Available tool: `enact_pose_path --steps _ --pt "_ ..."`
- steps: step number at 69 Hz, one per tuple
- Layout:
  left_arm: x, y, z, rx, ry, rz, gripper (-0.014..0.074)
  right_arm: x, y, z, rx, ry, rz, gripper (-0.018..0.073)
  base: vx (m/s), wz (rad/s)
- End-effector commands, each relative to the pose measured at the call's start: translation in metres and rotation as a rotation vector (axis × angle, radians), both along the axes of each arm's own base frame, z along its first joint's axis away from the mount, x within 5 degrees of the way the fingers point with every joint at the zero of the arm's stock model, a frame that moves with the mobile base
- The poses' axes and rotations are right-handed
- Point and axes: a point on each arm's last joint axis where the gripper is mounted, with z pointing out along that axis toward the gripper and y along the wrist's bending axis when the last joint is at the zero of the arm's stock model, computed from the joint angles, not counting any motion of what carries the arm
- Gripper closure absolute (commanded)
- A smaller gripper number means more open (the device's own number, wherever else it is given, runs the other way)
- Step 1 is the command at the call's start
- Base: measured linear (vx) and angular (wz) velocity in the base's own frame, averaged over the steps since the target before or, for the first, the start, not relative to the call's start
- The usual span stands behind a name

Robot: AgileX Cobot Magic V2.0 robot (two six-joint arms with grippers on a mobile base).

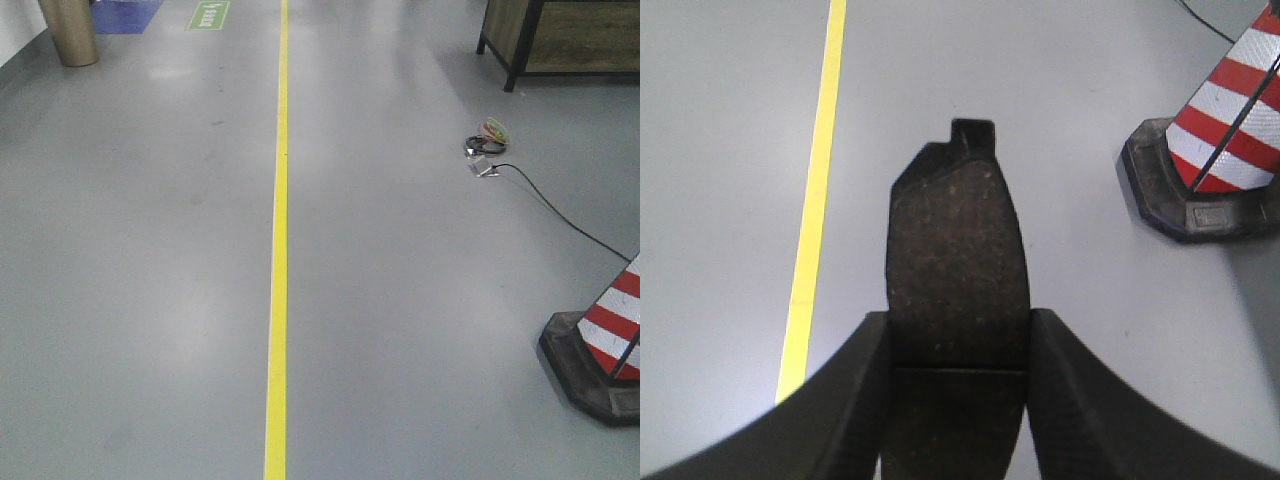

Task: Move and align brake pads A on conveyor
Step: 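Drive along the yellow line holding a brake pad in each gripper, then turn the base and stop facing the dark conveyor belt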

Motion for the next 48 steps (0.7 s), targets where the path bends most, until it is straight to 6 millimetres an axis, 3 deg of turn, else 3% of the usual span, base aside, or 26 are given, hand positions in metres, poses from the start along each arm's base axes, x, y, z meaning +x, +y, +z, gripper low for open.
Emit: enact_pose_path --steps 1,24,48 --pt "0.0029 -0.0007 0.0155 0.004 -0.106 -0.012 0.0603 0.0043 -0.0005 0.0141 -0.008 -0.100 -0.001 0.0564 0.49 -0.16" --pt "0.0029 -0.0007 0.0155 0.004 -0.106 -0.012 0.0603 0.0043 -0.0005 0.0141 -0.008 -0.100 -0.001 0.0564 0.47 -0.37" --pt "0.0029 -0.0007 0.0155 0.004 -0.106 -0.012 0.0603 0.0043 -0.0005 0.0140 -0.008 -0.099 -0.001 0.0564 0.44 -0.72"
